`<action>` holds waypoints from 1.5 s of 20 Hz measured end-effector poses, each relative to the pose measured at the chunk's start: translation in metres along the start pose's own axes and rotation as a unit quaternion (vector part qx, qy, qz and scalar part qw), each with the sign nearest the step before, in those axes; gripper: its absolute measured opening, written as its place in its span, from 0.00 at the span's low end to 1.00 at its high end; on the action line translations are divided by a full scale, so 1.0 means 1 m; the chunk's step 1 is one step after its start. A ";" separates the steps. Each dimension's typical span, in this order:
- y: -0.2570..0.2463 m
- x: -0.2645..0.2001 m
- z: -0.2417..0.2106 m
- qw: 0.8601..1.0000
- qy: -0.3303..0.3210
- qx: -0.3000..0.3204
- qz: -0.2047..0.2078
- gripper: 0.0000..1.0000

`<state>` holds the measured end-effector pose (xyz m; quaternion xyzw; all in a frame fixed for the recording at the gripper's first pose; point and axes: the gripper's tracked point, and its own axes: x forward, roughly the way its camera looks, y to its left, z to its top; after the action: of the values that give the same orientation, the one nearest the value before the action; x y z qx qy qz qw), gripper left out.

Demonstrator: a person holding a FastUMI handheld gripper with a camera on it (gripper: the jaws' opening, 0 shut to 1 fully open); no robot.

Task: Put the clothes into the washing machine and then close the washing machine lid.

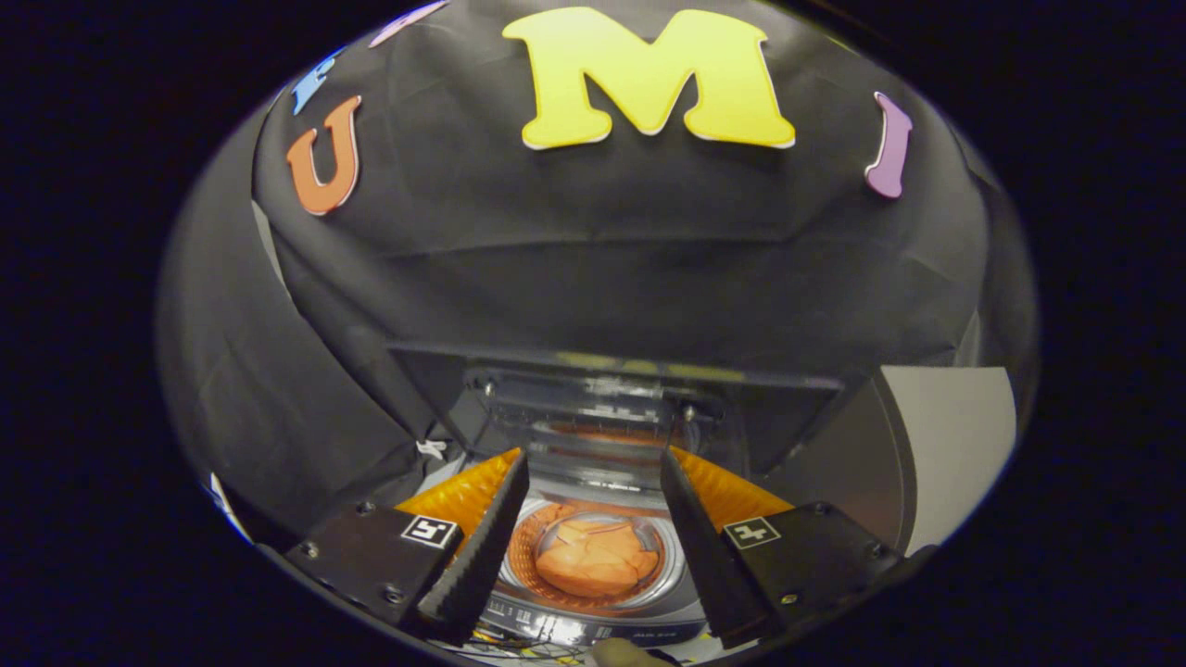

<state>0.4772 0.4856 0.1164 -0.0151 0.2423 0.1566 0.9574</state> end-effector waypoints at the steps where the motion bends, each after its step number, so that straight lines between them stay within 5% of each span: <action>1: -0.003 -0.001 0.010 1.000 -0.010 0.007 -0.005 0.90; 10: -0.013 0.017 0.069 0.998 -0.040 0.040 -0.022 0.90; 30: -0.011 0.059 0.060 0.996 -0.050 0.030 -0.073 0.90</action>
<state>0.5572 0.4986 0.1414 0.0042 0.1968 0.0791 0.9772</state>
